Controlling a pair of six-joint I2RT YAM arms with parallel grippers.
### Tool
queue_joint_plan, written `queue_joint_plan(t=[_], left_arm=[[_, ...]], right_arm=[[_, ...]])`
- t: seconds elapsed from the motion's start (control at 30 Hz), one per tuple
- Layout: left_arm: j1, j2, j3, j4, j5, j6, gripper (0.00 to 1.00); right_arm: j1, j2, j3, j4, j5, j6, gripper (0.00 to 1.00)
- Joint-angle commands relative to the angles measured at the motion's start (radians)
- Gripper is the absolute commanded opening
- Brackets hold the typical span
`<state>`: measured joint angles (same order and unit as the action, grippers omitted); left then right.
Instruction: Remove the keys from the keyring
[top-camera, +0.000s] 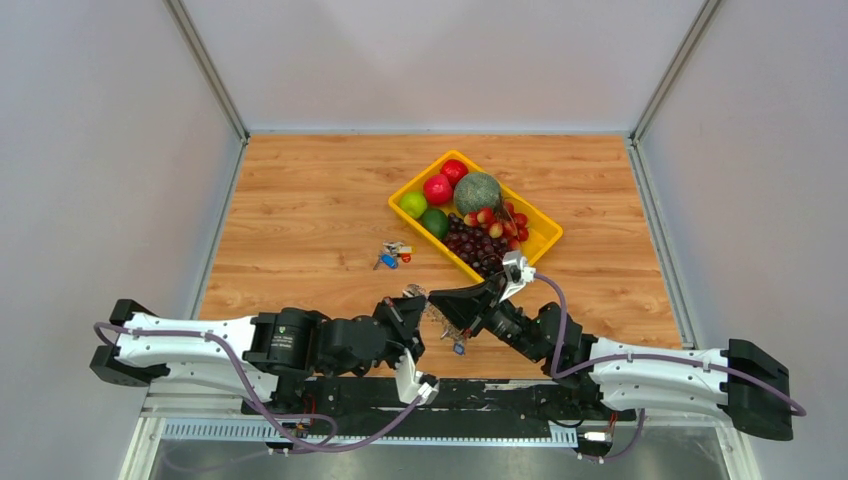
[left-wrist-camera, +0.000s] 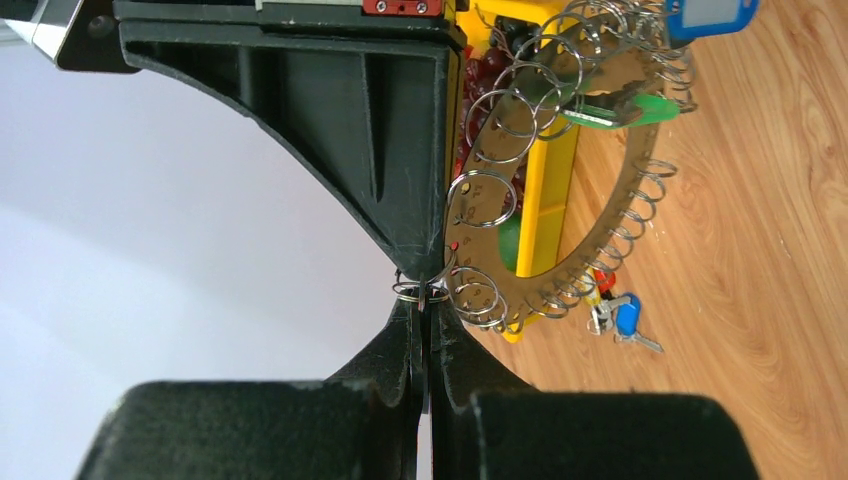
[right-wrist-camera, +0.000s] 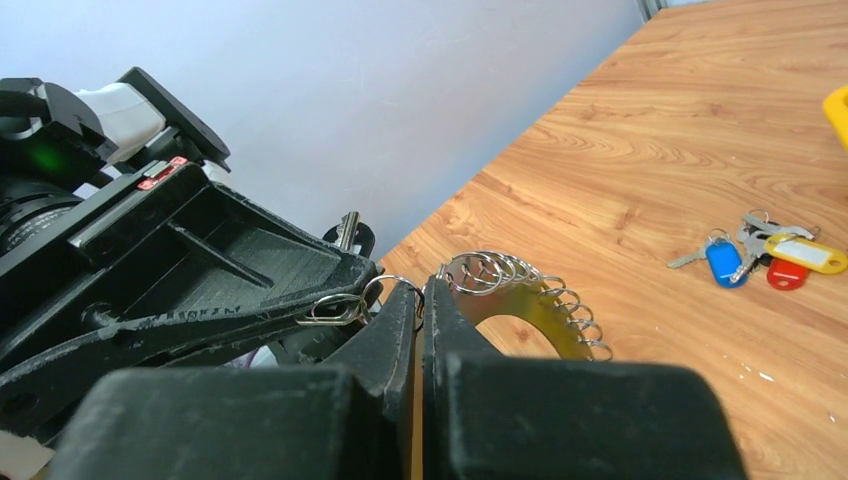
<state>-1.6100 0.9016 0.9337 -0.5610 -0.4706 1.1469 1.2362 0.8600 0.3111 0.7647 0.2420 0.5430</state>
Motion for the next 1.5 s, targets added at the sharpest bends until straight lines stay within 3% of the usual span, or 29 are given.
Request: queue_joint_plan(t=[0.0, 0.67, 1.03, 1.3, 1.47], left_arm=[[-0.076, 0.042, -0.03, -0.035, 0.216, -0.051, 0.0], [-0.146, 0.133, -0.058, 0.042, 0.316, -0.077, 0.0], [-0.141, 0.011, -0.108, 0.114, 0.198, -0.129, 0.0], [-0.119, -0.093, -0.119, 0.128, 0.226, -0.167, 0.0], [-0.111, -0.145, -0.104, 0.123, 0.248, -0.177, 0.0]], right_arm=[[-0.022, -0.038, 0.04, 0.202, 0.232, 0.021, 0.0], [-0.015, -0.083, -0.009, 0.276, 0.285, 0.038, 0.0], [-0.015, -0.168, -0.017, 0.143, 0.313, 0.102, 0.0], [-0.016, -0.221, -0.007, 0.027, 0.204, -0.02, 0.26], [-0.015, -0.262, 0.033, -0.138, 0.037, -0.232, 0.45]])
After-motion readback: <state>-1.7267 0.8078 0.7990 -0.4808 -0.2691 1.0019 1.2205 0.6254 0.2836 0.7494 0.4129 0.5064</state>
